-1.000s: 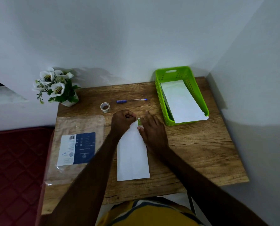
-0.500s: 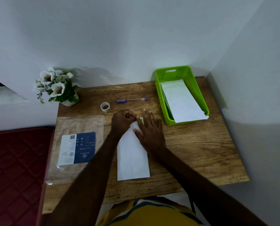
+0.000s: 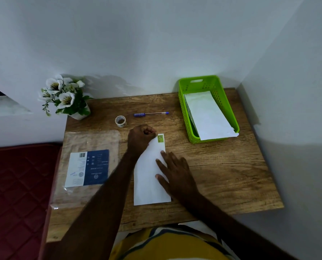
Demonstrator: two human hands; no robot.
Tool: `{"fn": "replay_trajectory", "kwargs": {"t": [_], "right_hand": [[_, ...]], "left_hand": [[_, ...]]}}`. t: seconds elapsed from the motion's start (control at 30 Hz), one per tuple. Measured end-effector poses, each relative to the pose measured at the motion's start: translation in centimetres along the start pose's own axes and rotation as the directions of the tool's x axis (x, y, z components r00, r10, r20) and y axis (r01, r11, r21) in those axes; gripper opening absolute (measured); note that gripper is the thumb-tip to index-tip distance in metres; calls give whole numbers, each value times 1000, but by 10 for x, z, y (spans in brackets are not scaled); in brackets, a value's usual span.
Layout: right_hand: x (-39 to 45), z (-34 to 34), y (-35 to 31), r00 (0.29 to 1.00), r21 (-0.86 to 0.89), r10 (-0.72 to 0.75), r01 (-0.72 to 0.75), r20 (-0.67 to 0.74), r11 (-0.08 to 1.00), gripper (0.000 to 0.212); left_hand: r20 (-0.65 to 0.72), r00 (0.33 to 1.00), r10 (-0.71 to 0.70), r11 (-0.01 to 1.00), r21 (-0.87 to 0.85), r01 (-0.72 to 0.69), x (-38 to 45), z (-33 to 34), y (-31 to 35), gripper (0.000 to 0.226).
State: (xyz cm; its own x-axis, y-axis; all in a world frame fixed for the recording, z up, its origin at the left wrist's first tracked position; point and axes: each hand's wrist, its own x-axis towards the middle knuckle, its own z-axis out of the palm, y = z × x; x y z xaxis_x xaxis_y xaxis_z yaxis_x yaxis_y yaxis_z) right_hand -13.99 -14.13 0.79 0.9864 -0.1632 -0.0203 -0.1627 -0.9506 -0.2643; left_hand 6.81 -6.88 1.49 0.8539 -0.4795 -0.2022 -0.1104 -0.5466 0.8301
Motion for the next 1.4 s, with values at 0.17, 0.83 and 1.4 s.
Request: {"fn": "replay_trajectory", "kwargs": {"t": [0.17,0.83,1.4], "right_hand": [[-28,13,-3,994,-53,-94,98,60,994,58],[-33,12,-2,987,-103,-121,132,107,986,61],[19,-65,-2,805,836,386,-532,450,135,26]], "left_hand": [[-62,998,-21,993,-118,13,0,-1,0,13],[-50,994,97,903,425,-67,-13,-37,-27,31],[21,953,-303,828,-489,274,-16,-61,4,16]]}}
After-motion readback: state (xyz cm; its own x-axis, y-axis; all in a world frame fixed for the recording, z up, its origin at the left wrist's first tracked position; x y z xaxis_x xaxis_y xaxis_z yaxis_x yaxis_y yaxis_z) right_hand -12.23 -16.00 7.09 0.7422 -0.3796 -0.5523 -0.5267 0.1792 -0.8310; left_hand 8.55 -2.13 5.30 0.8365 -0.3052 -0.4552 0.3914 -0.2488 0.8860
